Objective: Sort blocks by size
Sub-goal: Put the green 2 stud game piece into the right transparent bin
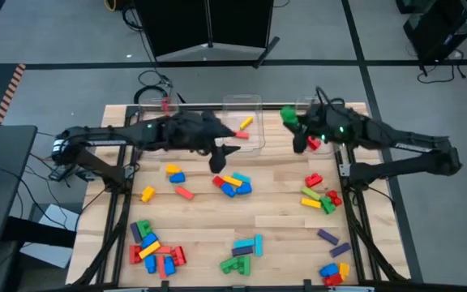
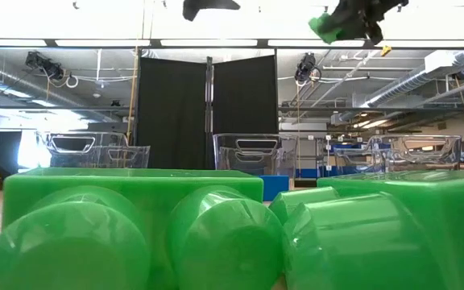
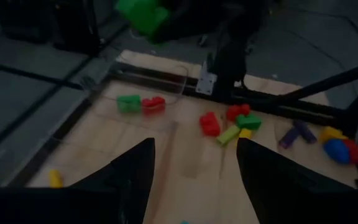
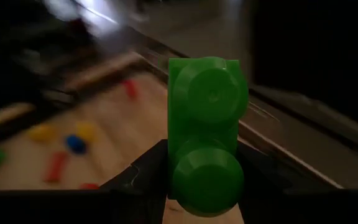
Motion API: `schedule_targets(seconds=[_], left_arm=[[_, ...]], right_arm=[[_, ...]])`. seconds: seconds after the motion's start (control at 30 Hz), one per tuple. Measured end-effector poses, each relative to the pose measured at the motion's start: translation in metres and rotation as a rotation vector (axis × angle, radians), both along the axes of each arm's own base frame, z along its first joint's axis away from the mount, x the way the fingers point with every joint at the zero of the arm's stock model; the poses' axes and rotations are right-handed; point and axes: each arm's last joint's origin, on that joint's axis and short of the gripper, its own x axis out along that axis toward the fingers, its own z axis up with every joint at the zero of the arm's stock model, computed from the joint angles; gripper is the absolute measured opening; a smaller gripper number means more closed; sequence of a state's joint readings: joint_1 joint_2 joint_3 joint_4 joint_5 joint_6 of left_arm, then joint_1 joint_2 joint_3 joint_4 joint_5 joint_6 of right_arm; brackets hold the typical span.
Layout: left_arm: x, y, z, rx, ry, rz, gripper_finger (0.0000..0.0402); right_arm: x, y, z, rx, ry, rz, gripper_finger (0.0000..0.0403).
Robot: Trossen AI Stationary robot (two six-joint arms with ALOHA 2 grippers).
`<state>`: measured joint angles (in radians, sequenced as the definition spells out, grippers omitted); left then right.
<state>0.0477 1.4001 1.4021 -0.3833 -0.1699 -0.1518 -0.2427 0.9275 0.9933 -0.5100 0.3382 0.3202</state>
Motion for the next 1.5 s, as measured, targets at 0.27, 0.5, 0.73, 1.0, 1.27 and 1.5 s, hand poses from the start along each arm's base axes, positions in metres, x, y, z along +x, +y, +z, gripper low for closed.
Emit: schedule_targets(seconds=[0.27, 0.5, 0.73, 1.0, 1.27, 1.5], left_arm=[[-0.011, -0.021, -0.005, -0.001, 0.101, -0.046, 0.0234], [-0.016, -0.041, -0.032, -0.046, -0.002, -0.095, 0.0234], [-0.047, -0.055, -0.064, -0.139, -0.146, -0.11, 0.0234], [-0.07, -0.069, -0.084, -0.217, -0.271, -0.151, 0.0234], [-0.075, -0.079, -0.084, -0.202, -0.281, -0.141, 0.0234], [-0.075, -0.08, -0.083, -0.203, -0.284, -0.144, 0.0234]], right_arm=[[-0.015, -0.066, -0.001, 0.23, 0.356, -0.373, 0.0158], [-0.035, -0.119, -0.036, 0.506, 0.508, -0.516, 0.0158], [-0.048, -0.149, -0.068, 0.649, 0.581, -0.591, 0.0158], [-0.04, -0.167, -0.101, 0.776, 0.685, -0.609, 0.0158], [-0.038, -0.177, -0.124, 0.797, 0.715, -0.659, 0.0158], [-0.037, -0.177, -0.135, 0.835, 0.769, -0.681, 0.0158]])
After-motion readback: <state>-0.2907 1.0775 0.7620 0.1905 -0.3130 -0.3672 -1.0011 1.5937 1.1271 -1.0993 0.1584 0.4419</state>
